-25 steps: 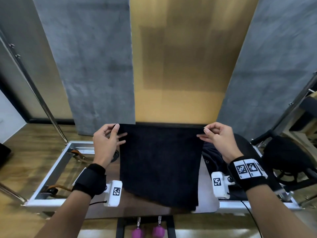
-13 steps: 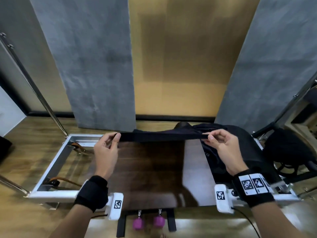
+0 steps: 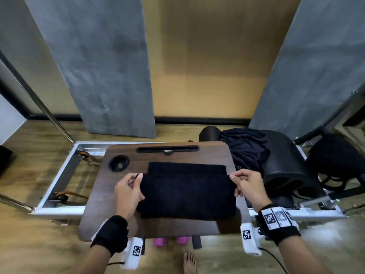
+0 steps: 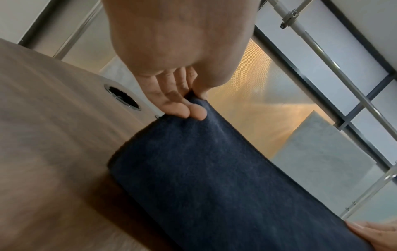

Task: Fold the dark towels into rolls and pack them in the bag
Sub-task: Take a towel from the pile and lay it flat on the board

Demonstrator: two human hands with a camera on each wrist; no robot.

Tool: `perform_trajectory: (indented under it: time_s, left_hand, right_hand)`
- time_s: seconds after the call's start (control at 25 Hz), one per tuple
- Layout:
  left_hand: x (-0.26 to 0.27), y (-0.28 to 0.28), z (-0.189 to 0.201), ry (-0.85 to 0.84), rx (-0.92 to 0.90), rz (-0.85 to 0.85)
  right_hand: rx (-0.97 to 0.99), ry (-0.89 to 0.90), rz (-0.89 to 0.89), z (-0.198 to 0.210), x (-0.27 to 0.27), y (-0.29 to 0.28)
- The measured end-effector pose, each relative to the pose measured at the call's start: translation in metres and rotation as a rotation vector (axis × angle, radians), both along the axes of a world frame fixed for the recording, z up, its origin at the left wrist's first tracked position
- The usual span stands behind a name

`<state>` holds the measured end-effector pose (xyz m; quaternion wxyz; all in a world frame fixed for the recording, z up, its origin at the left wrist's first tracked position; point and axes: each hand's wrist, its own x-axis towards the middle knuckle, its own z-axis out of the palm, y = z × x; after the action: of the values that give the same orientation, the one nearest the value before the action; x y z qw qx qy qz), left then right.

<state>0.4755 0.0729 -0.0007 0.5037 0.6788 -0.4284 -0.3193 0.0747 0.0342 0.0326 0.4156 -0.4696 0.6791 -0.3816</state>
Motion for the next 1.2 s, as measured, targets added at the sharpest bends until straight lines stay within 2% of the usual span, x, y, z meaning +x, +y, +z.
perform_trajectory:
  time_s: [0.2,0.36,0.4,0.48,0.56,0.6,0.72,0.76,0.92,1.0,1.2]
  left_hand:
    - [-0.011,-0.07,-0.008,0.016,0.093,0.021]
    - [-0.026,-0.104,-0.012,0.059,0.229,0.005]
    - [-0.031,-0.106,-0.011,0.014,0.238,-0.008]
    - [-0.044,-0.097,-0.009,-0.213,0.169,-0.053]
    - [-0.063,-0.082,-0.008,-0.428,0.044,-0.15]
    - [-0.074,-0.073,-0.008,-0.483,0.021,-0.251]
    - [-0.098,-0.052,-0.017,-0.643,0.097,-0.641]
    - [-0.101,-0.049,-0.02,-0.726,0.097,-0.701]
    - [-0.093,-0.048,-0.02,-1.014,0.053,-0.645]
    - [-0.087,-0.051,-0.019,-1.094,0.045,-0.594]
    - [-0.076,-0.033,-0.026,-1.026,0.232,-0.675]
  right_hand:
    - [0.075,-0.002,-0.044,-0.015,0.006,-0.062]
    - [0.103,-0.025,-0.066,-0.026,0.012,-0.089]
    - [0.084,-0.025,-0.083,-0.028,0.012,-0.09]
    - [-0.004,0.07,-0.066,-0.034,0.014,-0.088]
    - [-0.064,0.19,0.073,-0.039,0.019,-0.082]
    - [-0.073,0.234,0.164,-0.04,0.024,-0.079]
    - [-0.112,0.416,0.352,-0.04,0.033,-0.07]
    - [-0.133,0.474,0.381,-0.039,0.033,-0.068]
    - [-0.067,0.672,0.47,-0.032,0.036,-0.037]
    - [-0.085,0.739,0.54,-0.031,0.046,-0.009]
    - [-0.17,0.588,0.779,-0.046,0.089,0.054]
